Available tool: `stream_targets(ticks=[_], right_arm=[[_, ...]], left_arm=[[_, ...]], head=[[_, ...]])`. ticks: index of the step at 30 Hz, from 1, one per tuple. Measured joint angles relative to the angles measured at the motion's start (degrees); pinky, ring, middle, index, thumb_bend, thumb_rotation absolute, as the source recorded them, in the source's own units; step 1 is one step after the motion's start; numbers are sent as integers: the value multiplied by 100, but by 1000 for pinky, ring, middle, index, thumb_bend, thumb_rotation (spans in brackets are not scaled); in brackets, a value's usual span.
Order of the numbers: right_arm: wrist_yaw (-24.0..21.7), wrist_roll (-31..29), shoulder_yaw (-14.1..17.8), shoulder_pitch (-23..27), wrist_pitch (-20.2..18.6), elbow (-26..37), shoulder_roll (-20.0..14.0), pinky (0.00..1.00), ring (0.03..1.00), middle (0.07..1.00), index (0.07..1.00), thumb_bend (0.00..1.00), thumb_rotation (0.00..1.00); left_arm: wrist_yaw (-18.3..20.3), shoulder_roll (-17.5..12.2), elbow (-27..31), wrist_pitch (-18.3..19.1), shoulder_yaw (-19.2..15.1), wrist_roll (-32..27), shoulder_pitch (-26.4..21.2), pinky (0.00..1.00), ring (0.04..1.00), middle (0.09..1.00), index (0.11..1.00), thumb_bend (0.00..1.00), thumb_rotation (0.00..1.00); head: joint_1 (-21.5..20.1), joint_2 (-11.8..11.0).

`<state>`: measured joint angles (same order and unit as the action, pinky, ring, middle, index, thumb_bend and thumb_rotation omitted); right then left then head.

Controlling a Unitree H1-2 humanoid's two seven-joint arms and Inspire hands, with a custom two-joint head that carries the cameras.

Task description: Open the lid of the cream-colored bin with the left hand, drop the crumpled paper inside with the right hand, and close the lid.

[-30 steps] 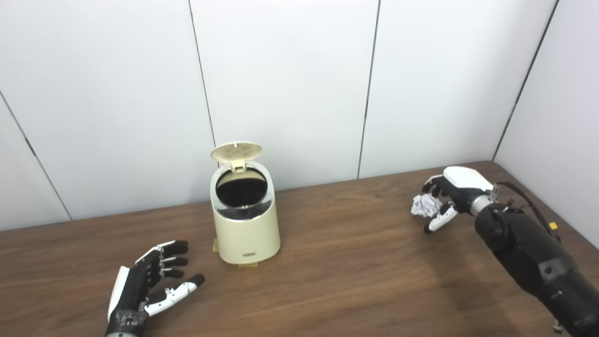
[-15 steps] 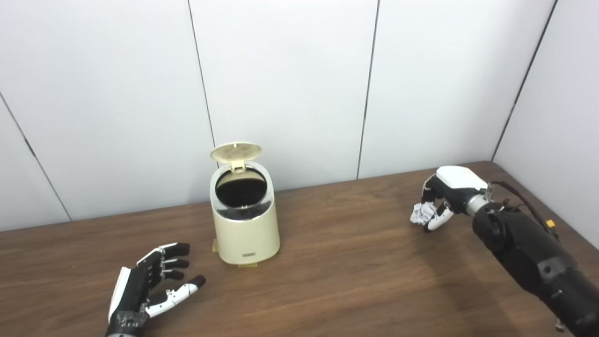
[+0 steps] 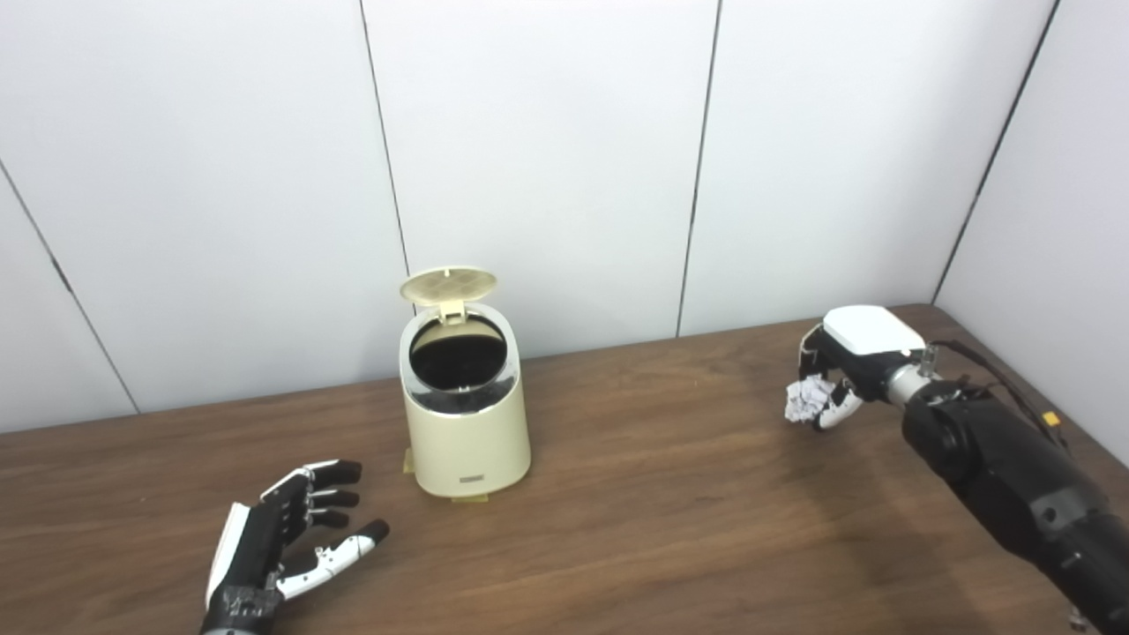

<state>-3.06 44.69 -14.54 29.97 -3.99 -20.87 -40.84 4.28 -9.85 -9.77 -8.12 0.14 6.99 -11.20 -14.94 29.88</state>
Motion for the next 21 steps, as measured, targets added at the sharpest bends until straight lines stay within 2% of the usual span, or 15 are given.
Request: stream_targets(ticks=[2,4,5,7,10,13,14,15,18,19,21], right_arm=[[-33,-175,195,-14,-17,452,67,704,596,466,498,531,0],[-82,-357,365,14,-30,760,144,703,593,467,498,531,0],[-112,-431,416,60,-23,838,197,598,552,462,498,531,0],[-171,-561,495,118,-26,947,330,496,508,453,499,532,0],[-366,-647,517,115,-144,1262,539,525,546,478,489,531,3],[-583,-750,543,116,-356,1714,788,493,528,481,486,531,3],[-645,-803,580,122,-467,1891,904,511,532,481,485,531,3],[-679,-832,601,140,-559,2020,1021,583,530,475,490,531,3],[-834,-895,635,221,-918,2304,1340,547,563,508,473,528,2],[-851,-940,637,239,-944,2347,1407,411,449,463,492,528,1],[-838,-1090,653,291,-930,2353,1582,291,335,434,514,526,0]], left_arm=[[0,-5,1,13,0,14,4,599,666,724,717,692,88],[-1,0,0,15,10,25,0,598,665,723,718,691,86],[-2,1,-1,16,11,25,-2,606,665,724,718,693,82],[-1,6,-9,11,14,20,-12,614,667,726,718,694,74],[-1,18,-17,4,16,19,-23,618,669,732,722,694,74],[-3,25,-26,4,20,23,-32,602,667,729,718,698,87],[-4,25,-32,4,21,23,-36,603,667,728,717,698,86],[-4,27,-39,4,23,24,-39,603,668,727,717,700,85],[-4,38,-41,5,29,27,-43,612,672,730,719,700,84],[-4,45,-41,5,31,27,-48,606,669,729,717,700,79],[-6,59,-43,5,34,27,-55,600,667,730,716,706,84]], head=[[0,0],[17,-35],[35,-44],[53,-44],[88,-44],[132,-53],[141,-61],[210,-70],[281,-79],[316,-79],[351,-70]])
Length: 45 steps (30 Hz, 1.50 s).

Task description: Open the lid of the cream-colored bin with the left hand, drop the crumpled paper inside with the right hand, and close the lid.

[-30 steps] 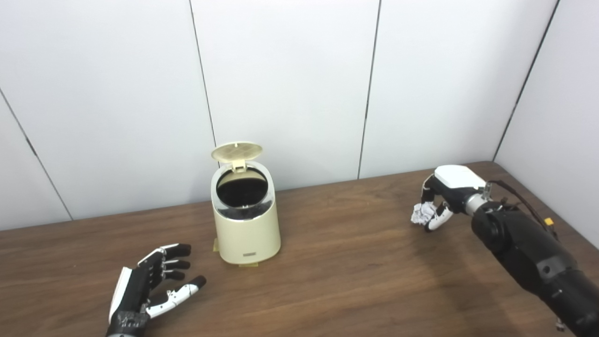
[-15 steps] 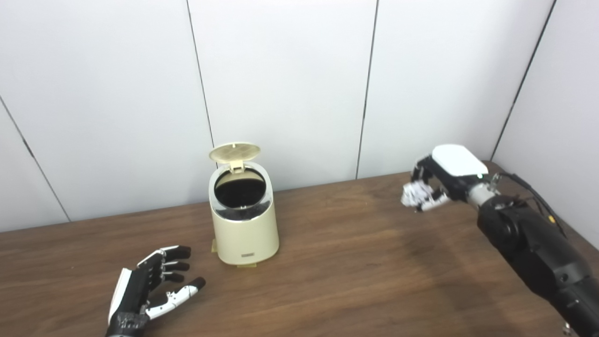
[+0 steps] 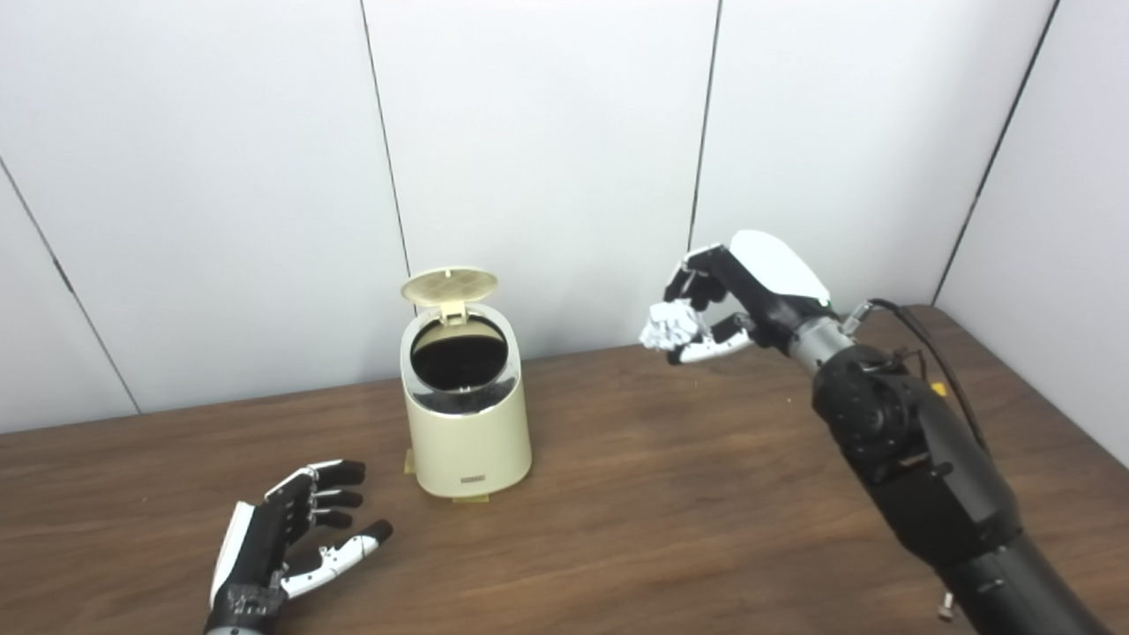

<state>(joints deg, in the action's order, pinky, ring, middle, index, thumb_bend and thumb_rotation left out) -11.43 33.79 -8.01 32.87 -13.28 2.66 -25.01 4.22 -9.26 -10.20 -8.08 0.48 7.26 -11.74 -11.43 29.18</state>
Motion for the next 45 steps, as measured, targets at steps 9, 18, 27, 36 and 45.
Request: stream_targets(ticks=[9,18,27,36,45], right_arm=[[7,46,-239,208,-90,-19,619,401,456,456,498,530,0],[48,-72,-381,492,-10,-440,982,491,486,442,513,527,0],[259,-90,-573,719,357,-987,1267,468,437,443,513,527,1],[514,-88,-683,923,502,-1700,1495,433,410,449,514,526,2],[767,-105,-708,1089,602,-2201,1625,426,459,457,522,526,4]], left_arm=[[-23,108,49,159,20,21,6,620,690,736,724,723,110],[-126,196,51,187,41,27,-3,596,674,727,717,722,84],[-144,284,46,187,135,33,-26,591,676,737,722,729,81],[-150,314,47,187,162,35,-29,600,687,745,722,730,68],[-147,334,50,187,167,24,-28,598,684,739,721,735,65]], head=[[281,9],[677,-35],[906,-53],[958,-53],[1002,-35]])
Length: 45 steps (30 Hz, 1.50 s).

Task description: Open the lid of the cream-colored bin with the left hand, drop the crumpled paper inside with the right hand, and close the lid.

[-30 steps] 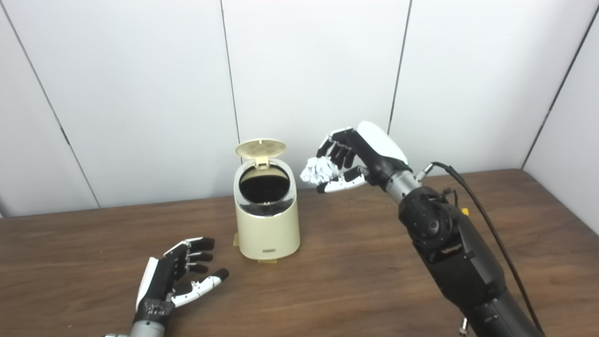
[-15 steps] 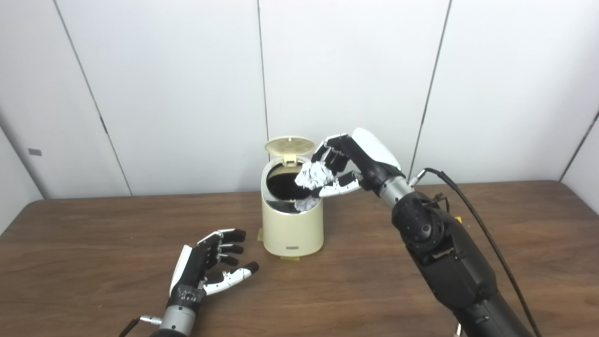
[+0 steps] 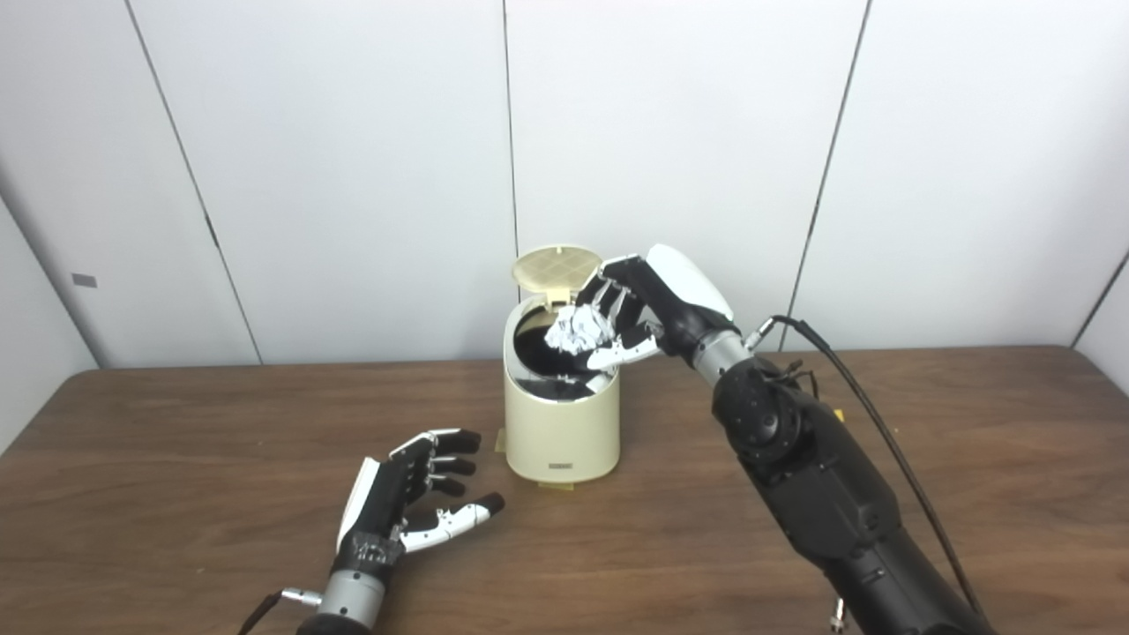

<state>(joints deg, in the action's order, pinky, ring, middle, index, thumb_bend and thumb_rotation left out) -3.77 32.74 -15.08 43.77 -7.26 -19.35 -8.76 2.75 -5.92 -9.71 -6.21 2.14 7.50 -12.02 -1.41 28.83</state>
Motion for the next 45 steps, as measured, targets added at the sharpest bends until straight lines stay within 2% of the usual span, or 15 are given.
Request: stream_targets(ticks=[2,3,4,5,7,10,21,29,32,37,39,42,45], right_arm=[[-10,-13,-1,0,-33,-13,5,493,543,466,526,526,8],[-22,-16,-1,0,-53,-11,5,499,563,515,512,524,76],[-32,-17,-3,0,-68,-9,5,504,582,559,587,755,147],[-41,-17,-5,0,-87,-5,4,491,579,579,611,840,175],[-70,2,-22,0,-150,40,1,452,567,608,636,906,201],[-122,29,-54,-3,-232,113,-16,435,560,628,651,940,235],[-364,34,-148,-208,-423,630,-198,450,580,656,688,954,256],[-389,-10,-104,-477,-425,1005,-298,446,561,629,661,961,223],[-329,-157,71,-667,-291,1139,-308,439,538,603,633,960,195],[-16,-342,524,-1083,-108,1453,-350,453,544,619,646,913,119],[141,-461,708,-1274,39,1515,-371,454,547,628,658,897,125],[133,-758,954,-1514,79,1524,-403,460,565,647,691,875,168],[68,-955,1047,-1745,74,1528,-475,478,588,675,721,892,170]], left_arm=[[3,2,0,0,0,-4,0,604,689,742,722,737,73],[4,3,0,0,0,-7,0,606,689,742,723,738,73],[4,5,0,0,0,-12,0,610,691,743,723,739,74],[5,9,0,0,0,-14,0,610,691,741,723,740,75],[5,17,0,0,0,-15,0,605,689,739,720,742,79],[5,23,0,0,-1,-15,0,607,689,737,718,747,68],[11,31,-1,-1,2,-25,-4,605,690,735,718,747,75],[10,37,-5,-2,6,-26,-9,602,682,732,718,749,69],[10,40,-5,-2,6,-26,-10,601,683,733,718,739,65],[8,43,-8,-3,8,-26,-11,603,682,733,717,743,72],[8,43,-15,-4,6,-26,-12,599,681,733,718,741,69],[9,43,-27,-6,7,-27,-16,604,683,732,719,737,68],[8,43,-30,-7,14,-26,-21,609,685,731,718,742,82]], head=[[9,0],[18,0],[18,0],[18,0],[18,9],[9,0],[9,9],[9,0],[35,-9],[26,-9],[35,-17],[35,-17],[53,-26]])
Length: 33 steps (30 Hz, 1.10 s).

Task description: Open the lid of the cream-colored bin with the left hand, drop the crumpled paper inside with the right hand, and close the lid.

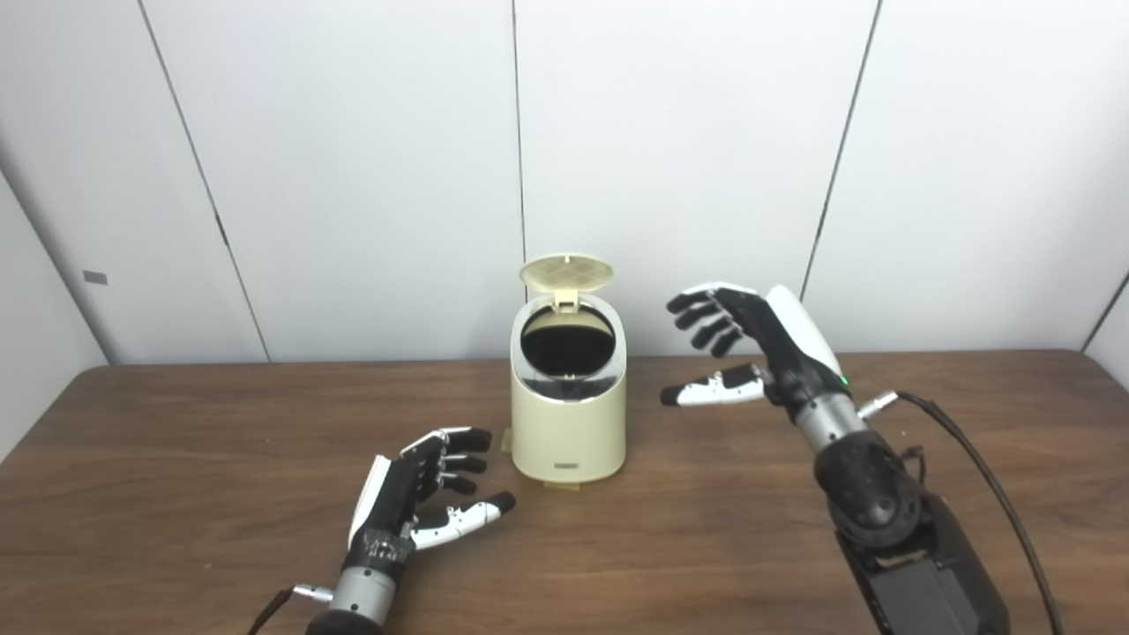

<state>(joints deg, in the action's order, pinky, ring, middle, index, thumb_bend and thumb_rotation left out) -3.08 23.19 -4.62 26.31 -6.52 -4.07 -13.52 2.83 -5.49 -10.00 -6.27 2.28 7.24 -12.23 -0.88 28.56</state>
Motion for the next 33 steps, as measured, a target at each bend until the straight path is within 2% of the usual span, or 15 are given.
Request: stream_targets(ticks=[6,10,13,22,25,30,33], right_arm=[[-159,-406,73,-517,67,-126,-126,520,637,742,770,896,193],[-151,-642,111,-783,436,-301,-110,516,640,755,784,921,259],[-96,-749,153,-912,693,-315,-56,513,638,757,783,888,228],[167,-838,238,-1119,1013,-503,170,513,619,754,786,840,151],[229,-928,291,-1140,1113,-544,199,534,631,764,789,842,151],[253,-1089,324,-1190,1153,-589,288,557,647,776,799,831,178],[259,-1129,325,-1248,1156,-597,314,561,651,779,804,835,188]], left_arm=[[-1,0,-11,-4,-1,0,-4,604,687,735,724,743,77],[0,1,-15,-16,-3,-11,-5,601,687,734,725,743,93],[-1,1,-15,-17,-3,-12,-5,598,685,733,728,738,92],[-7,4,-14,-80,-12,-12,-4,595,684,733,733,734,92],[-23,4,-14,-150,-37,-13,0,577,687,757,763,741,156],[-26,-19,79,-229,-80,-26,20,686,791,852,852,811,329],[-21,-149,342,-162,-74,177,-24,722,829,883,890,846,389]], head=[[18,9],[35,9],[61,0],[167,-17],[185,-26],[290,-44],[316,-61]])
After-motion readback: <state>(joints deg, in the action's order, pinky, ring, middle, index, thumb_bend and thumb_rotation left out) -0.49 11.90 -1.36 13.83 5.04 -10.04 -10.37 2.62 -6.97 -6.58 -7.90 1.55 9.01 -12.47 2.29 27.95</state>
